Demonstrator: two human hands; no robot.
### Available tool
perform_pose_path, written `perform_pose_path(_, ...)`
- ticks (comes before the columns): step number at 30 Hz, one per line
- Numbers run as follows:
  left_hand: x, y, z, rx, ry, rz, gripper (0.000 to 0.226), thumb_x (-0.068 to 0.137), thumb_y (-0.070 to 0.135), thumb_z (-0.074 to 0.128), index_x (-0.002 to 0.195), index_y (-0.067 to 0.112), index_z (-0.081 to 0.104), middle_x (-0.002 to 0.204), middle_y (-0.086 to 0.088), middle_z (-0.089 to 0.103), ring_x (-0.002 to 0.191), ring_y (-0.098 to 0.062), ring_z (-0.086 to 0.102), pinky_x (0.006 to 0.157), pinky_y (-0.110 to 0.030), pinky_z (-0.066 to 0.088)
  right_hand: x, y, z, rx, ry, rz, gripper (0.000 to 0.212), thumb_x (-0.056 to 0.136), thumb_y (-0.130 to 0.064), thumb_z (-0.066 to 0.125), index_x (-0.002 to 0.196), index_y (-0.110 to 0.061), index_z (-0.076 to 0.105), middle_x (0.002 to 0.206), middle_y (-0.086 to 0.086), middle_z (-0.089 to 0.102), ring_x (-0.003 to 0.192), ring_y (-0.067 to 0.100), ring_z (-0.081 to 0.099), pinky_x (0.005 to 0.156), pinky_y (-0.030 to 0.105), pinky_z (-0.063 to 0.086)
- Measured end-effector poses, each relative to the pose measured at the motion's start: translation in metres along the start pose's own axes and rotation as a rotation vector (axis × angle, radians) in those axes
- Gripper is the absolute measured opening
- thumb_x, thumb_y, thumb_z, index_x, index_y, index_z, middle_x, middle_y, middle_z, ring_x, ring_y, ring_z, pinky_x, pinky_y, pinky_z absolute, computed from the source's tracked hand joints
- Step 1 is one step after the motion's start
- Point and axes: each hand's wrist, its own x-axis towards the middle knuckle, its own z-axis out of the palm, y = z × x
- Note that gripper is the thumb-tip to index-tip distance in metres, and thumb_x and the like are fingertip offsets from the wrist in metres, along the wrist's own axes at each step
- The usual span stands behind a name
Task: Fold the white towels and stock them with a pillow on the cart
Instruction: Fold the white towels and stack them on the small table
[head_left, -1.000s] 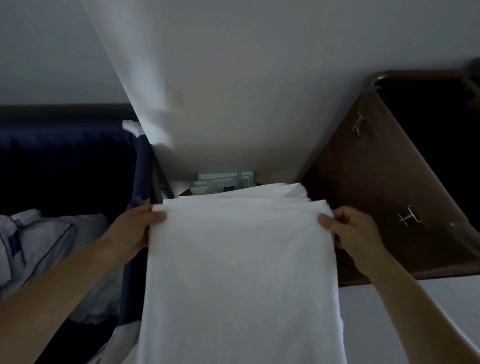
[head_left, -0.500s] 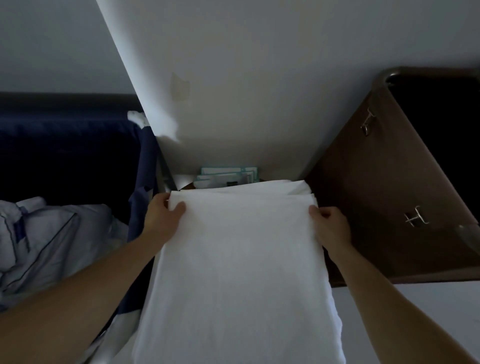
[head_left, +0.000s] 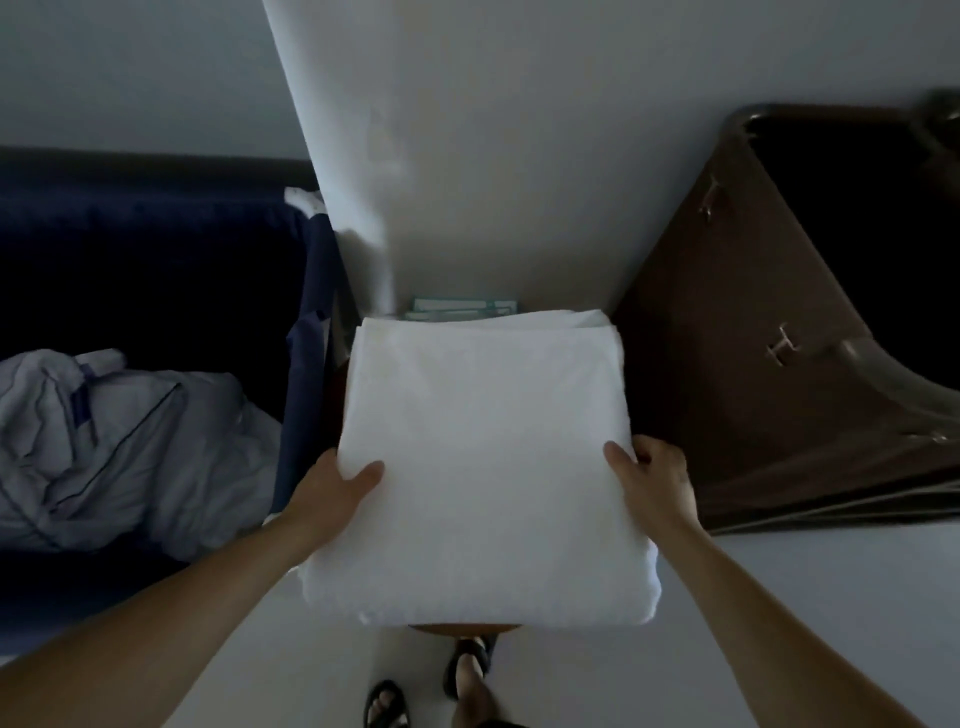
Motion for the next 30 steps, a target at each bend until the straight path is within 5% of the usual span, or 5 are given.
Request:
perform_pose_path(5, -0.031, -0.008, -0.004, -0.100, -0.052, -0.088, 0.049, 0.089, 0.050, 0.067, 0.121, 0.013, 0.066, 0.096, 0.004, 0.070, 0.082, -0.013, 0.066, 0.057, -0.021, 0.047, -0.049, 0.023, 0.004, -0.041, -0.066, 0.137, 0.066, 0.088, -0.057, 0.062, 0.137, -0.013, 0.052, 0.126, 0.007, 0.060, 0.111, 0.031, 0.058, 0.096, 0.046, 0.048)
perform_pose_path(10, -0.052, -0.016, -0.011, -0.124, -0.073, -0.169, 0.051, 0.083, 0.049, 0.075, 0.110, 0.007, 0.067, 0.090, -0.001, 0.070, 0.082, -0.021, 0.068, 0.060, -0.027, 0.053, -0.065, 0.026, 0.000, -0.032, -0.132, 0.242, 0.066, 0.080, -0.056, 0.073, 0.124, -0.009, 0.059, 0.113, 0.007, 0.065, 0.098, 0.029, 0.063, 0.084, 0.041, 0.053)
perform_pose_path(14, -0.059, -0.010, -0.021, -0.213, -0.069, -0.209, 0.049, 0.074, 0.050, 0.082, 0.095, 0.012, 0.060, 0.100, -0.009, 0.067, 0.091, -0.034, 0.067, 0.079, -0.051, 0.059, -0.072, 0.034, -0.002, 0.257, -0.200, 0.331, 0.057, 0.071, -0.046, 0.085, 0.111, -0.008, 0.067, 0.105, 0.009, 0.071, 0.093, 0.030, 0.068, 0.089, 0.047, 0.057)
perform_pose_path(21, -0.062, 0.024, -0.044, -0.474, -0.371, -0.456, 0.092, 0.035, 0.029, 0.099, 0.117, 0.007, 0.064, 0.105, -0.022, 0.073, 0.105, -0.045, 0.065, 0.094, -0.064, 0.049, -0.072, 0.019, -0.008, 0.484, -0.249, 0.318, 0.038, 0.081, -0.023, 0.080, 0.111, -0.006, 0.063, 0.108, 0.015, 0.071, 0.098, 0.037, 0.067, 0.091, 0.052, 0.055)
perform_pose_path(30, -0.060, 0.174, -0.110, -0.621, -0.230, 0.008, 0.012, 0.089, 0.016, 0.066, 0.099, 0.015, 0.059, 0.069, -0.008, 0.075, 0.059, -0.024, 0.073, 0.052, -0.040, 0.060, -0.012, -0.113, -0.074, 0.541, -0.024, -0.230, 0.052, 0.086, -0.015, 0.074, 0.135, -0.024, 0.058, 0.105, -0.010, 0.066, 0.085, 0.003, 0.062, 0.065, 0.020, 0.048)
